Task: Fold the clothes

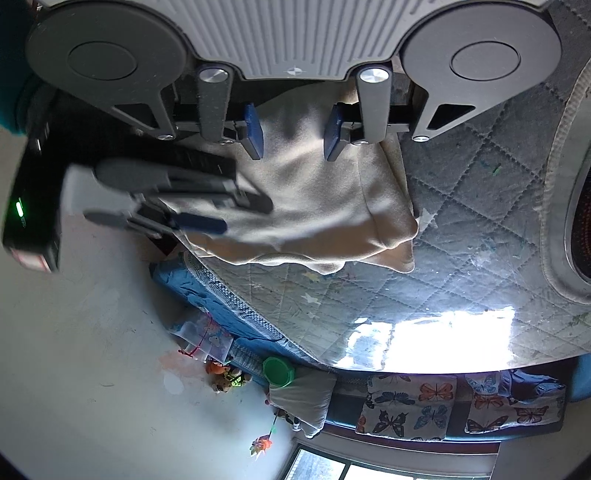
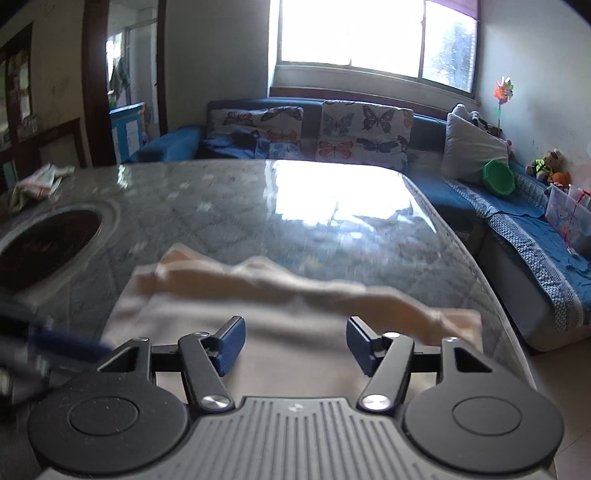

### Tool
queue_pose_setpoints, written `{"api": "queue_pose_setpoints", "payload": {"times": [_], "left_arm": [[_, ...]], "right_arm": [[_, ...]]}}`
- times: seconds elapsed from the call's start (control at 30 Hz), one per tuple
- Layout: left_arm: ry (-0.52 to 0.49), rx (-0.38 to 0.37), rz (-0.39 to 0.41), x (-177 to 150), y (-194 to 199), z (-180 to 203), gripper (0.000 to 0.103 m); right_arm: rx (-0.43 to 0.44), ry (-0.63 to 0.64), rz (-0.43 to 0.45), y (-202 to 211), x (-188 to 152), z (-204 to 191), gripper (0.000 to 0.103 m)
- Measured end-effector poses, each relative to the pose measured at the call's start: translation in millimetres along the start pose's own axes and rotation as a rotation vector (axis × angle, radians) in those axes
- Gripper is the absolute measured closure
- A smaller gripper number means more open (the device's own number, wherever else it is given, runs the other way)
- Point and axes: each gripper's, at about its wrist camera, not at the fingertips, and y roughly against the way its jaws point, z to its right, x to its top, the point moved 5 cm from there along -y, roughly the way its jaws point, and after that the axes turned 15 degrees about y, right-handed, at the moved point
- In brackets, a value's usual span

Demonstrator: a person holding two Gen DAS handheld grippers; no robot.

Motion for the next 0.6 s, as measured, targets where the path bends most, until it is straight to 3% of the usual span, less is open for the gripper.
{"api": "queue_pose_setpoints", "payload": {"times": [0.33,0.6], "left_arm": [[0.001,0.014,0.012,-3.0,7.0,-0.4,0.058],[-0.001,0.040,0.015,-7.7,10.3,-1.1,0.052]], "right_arm": [[-0.038,-0.049,0.052,46.1,-40.1,-9.0,0.028],[-0.047,-0.105,0.080,57.4,-48.7,-8.2,0.017]]}}
